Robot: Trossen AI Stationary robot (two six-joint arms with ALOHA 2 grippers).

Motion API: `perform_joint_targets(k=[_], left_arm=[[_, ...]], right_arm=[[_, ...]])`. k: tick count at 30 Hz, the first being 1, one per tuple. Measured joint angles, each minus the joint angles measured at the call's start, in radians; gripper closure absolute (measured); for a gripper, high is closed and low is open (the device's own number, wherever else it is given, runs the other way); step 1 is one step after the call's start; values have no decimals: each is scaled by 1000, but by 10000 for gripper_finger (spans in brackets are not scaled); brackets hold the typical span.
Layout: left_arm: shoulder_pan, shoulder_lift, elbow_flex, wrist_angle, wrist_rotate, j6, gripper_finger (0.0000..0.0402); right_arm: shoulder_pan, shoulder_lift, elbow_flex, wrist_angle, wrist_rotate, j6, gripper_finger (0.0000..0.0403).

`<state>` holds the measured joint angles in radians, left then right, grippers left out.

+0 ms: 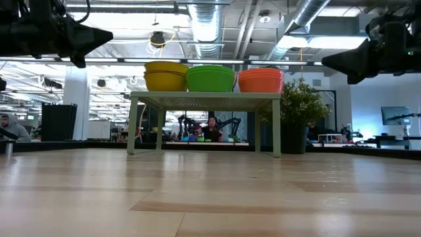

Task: Pick & Place Mini bowls
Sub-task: Return to Home Position

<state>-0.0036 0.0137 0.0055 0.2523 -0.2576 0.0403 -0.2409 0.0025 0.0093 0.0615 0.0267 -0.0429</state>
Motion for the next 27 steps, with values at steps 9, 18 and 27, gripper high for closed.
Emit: perform_joint_targets(k=[9,18,27], left_arm=[[0,0,0,1,0,0,392],[0,0,0,2,0,0,392],[0,0,0,3,0,0,392]], right_arm=[[0,0,0,-40,23,18,379],[0,0,0,-49,22,18,380],[0,0,1,-50,22,18,376]])
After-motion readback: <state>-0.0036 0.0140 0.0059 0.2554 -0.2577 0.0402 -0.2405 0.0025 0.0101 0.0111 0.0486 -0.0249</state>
